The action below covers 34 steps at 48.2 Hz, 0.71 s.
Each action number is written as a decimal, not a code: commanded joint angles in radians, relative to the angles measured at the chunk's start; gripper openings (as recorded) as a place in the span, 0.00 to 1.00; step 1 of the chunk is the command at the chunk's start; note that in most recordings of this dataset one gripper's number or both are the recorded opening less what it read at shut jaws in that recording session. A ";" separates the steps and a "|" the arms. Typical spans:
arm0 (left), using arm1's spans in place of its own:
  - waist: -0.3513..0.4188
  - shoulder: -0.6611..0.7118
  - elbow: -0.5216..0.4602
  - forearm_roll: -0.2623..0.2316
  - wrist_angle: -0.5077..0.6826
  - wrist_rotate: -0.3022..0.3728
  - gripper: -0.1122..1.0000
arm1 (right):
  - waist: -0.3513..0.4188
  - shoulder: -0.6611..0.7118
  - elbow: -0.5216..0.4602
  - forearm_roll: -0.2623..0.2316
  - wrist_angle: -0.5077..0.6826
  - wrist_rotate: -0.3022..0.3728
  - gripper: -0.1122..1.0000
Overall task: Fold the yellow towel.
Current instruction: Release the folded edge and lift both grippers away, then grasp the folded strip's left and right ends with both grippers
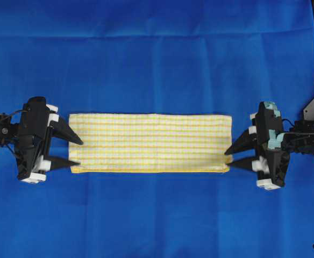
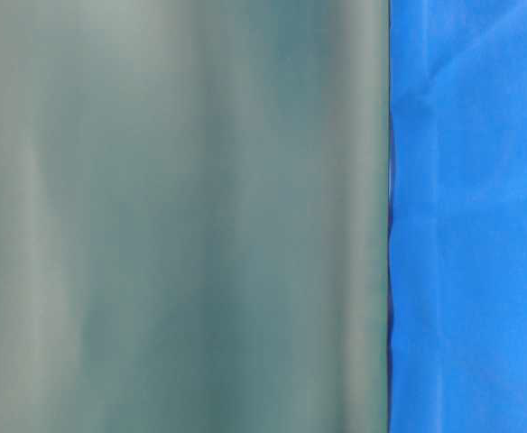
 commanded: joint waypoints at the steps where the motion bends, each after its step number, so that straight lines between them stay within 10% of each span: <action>1: -0.009 -0.028 -0.018 -0.002 0.008 0.005 0.71 | 0.005 -0.008 -0.020 0.005 -0.002 -0.003 0.59; 8: 0.006 -0.074 -0.020 -0.002 0.054 0.011 0.80 | -0.017 -0.031 -0.009 0.003 -0.014 -0.020 0.86; 34: 0.253 -0.117 -0.023 0.000 0.101 0.137 0.75 | -0.364 -0.077 0.009 0.002 0.031 -0.120 0.79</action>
